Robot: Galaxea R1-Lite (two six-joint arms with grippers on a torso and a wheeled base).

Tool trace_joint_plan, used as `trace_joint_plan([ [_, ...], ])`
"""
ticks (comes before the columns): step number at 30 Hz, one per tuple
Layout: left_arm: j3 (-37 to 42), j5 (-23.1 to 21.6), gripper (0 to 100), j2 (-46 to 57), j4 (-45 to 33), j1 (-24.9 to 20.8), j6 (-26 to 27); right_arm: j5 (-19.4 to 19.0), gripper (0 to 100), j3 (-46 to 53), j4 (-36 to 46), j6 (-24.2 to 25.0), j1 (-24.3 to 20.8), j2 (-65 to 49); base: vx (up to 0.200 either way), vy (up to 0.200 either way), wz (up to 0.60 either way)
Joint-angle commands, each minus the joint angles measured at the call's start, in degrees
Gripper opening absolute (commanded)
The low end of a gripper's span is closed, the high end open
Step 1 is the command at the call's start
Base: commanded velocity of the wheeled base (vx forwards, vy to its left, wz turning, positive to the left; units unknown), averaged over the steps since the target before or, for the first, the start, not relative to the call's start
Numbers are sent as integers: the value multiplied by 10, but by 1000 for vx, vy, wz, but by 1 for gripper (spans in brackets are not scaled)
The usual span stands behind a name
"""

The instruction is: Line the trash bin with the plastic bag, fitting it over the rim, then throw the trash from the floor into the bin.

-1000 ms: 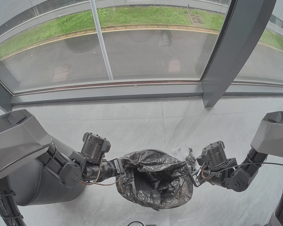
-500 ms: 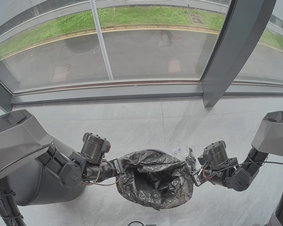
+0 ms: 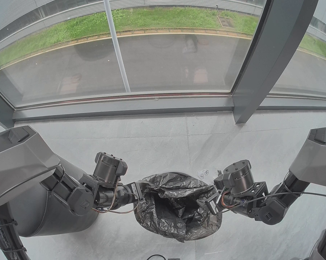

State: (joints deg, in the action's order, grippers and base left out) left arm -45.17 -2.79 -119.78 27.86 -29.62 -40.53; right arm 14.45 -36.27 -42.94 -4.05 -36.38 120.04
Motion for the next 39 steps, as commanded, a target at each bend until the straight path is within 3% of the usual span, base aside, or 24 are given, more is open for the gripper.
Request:
trace_joint_plan([
  [1, -2, 0, 0, 1, 0, 0, 0, 3, 100, -30, 0, -2, -17, 28, 0, 0, 0],
  [11, -3, 1, 0, -2, 0, 1, 3, 30, 100, -115, 4, -9, -19, 101, 0, 0, 0],
  [39, -8, 4, 0, -15, 45, 27, 62, 42, 100, -195, -1, -5, 17, 73, 0, 0, 0],
])
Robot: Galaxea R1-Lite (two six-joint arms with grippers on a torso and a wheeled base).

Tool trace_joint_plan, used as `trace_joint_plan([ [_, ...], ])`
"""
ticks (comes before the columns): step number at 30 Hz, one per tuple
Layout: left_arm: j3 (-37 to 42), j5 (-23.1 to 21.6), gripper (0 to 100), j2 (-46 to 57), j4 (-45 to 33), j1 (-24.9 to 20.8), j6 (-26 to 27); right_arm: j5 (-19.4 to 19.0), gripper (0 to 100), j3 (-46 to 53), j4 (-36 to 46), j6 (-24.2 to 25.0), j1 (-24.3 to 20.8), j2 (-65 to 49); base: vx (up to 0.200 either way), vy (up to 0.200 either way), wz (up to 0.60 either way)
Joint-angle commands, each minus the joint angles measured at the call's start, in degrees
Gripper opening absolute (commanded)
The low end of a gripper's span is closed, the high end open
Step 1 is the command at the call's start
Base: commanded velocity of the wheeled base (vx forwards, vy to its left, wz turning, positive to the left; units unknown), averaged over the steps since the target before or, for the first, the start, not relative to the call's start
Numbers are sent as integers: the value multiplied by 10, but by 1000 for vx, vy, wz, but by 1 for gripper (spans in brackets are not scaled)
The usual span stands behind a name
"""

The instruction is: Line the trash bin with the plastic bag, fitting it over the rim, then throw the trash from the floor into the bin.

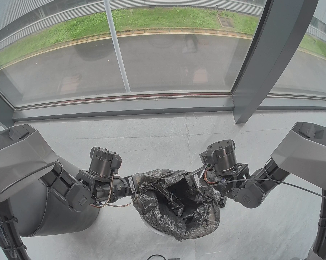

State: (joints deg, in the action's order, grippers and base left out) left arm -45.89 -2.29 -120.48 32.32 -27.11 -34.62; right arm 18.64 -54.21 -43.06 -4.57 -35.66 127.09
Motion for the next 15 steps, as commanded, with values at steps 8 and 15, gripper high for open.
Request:
trace_joint_plan([
  [8, -1, -3, 0, -22, 2, 9, 12, -6, 100, -34, -36, -3, 19, 28, 0, 0, 0],
  [15, -3, -4, 0, -35, 25, 10, 13, -8, 100, -48, -41, -3, 23, 49, 0, 0, 0],
])
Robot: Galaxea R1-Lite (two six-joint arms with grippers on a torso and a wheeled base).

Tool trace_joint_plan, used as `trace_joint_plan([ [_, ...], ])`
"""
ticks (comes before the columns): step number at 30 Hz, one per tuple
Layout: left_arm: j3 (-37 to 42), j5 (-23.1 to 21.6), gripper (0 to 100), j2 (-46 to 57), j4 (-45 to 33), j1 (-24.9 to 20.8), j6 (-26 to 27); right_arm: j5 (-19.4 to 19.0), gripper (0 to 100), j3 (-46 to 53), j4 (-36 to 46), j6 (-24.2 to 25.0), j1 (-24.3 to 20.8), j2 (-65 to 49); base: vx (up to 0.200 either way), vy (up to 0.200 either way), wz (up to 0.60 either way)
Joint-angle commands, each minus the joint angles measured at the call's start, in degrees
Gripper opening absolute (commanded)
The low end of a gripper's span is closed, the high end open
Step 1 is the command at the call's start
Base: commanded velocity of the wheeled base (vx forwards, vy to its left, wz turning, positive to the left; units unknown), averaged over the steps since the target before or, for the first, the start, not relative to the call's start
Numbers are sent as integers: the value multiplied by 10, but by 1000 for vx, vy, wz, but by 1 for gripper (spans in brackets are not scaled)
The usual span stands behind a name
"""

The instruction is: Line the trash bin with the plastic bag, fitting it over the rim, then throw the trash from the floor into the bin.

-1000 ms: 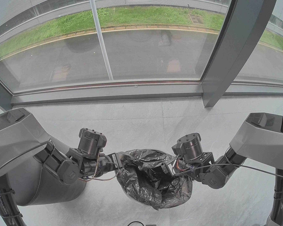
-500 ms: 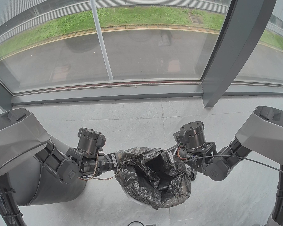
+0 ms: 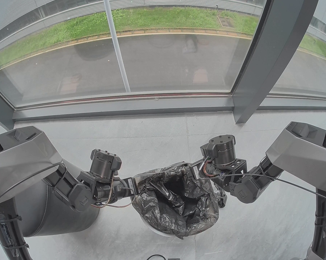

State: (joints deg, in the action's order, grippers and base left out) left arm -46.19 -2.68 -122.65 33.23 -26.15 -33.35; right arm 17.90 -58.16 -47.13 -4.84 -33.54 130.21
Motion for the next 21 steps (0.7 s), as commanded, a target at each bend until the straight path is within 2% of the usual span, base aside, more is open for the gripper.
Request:
trace_joint_plan([
  [1, 0, 0, 0, -17, 26, 0, 0, -1, 100, -10, -1, 0, 4, 22, 0, 0, 0],
  [15, 3, -3, 0, -44, 78, 9, 0, -1, 100, -35, -25, 2, 19, 66, 0, 0, 0],
  [21, 4, -3, 0, -39, 77, 7, -1, -2, 100, -35, -26, 2, 22, 66, 0, 0, 0],
])
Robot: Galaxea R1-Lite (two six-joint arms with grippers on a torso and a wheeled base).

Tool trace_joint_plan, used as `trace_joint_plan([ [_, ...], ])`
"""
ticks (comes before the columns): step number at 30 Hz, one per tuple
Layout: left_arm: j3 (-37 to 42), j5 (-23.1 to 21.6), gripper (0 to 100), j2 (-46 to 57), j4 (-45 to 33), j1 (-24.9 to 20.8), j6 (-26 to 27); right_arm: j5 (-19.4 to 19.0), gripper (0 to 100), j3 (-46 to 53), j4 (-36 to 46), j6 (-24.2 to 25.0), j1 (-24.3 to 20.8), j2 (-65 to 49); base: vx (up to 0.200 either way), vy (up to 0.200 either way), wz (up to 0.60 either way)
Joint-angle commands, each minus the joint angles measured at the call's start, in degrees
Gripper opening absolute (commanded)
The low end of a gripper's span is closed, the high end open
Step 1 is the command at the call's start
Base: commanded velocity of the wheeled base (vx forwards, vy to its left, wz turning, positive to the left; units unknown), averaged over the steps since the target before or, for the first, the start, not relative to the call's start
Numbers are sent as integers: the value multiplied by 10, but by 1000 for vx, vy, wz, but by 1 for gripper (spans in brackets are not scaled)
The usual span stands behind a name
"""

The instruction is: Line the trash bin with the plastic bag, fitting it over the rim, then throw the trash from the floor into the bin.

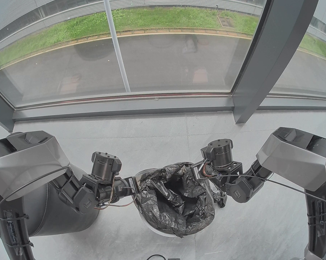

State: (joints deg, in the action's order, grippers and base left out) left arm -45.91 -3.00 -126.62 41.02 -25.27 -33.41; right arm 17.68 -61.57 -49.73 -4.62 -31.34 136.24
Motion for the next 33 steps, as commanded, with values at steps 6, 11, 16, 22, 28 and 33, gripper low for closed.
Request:
trace_joint_plan([
  [6, 1, -1, 100, 2, -7, -3, 0, -1, 100, 0, -1, 1, 1, 5, 0, 0, 0],
  [11, 6, 1, 100, 9, -2, -4, -2, -1, 100, 1, -2, 1, 1, 3, 0, 0, 0],
  [16, 13, 3, 100, 18, 1, -5, 1, -1, 100, 4, -3, 4, 0, -2, 0, 0, 0],
  [22, 12, 5, 100, 13, 1, 0, 0, -1, 100, 1, -3, 5, 0, -2, 0, 0, 0],
  [28, 12, 7, 100, 12, 0, 12, 0, -1, 100, 1, -3, 5, 1, -1, 0, 0, 0],
  [33, 13, 7, 100, 0, 1, 30, 15, 0, 100, 1, -4, 8, 0, 3, 0, 0, 0],
])
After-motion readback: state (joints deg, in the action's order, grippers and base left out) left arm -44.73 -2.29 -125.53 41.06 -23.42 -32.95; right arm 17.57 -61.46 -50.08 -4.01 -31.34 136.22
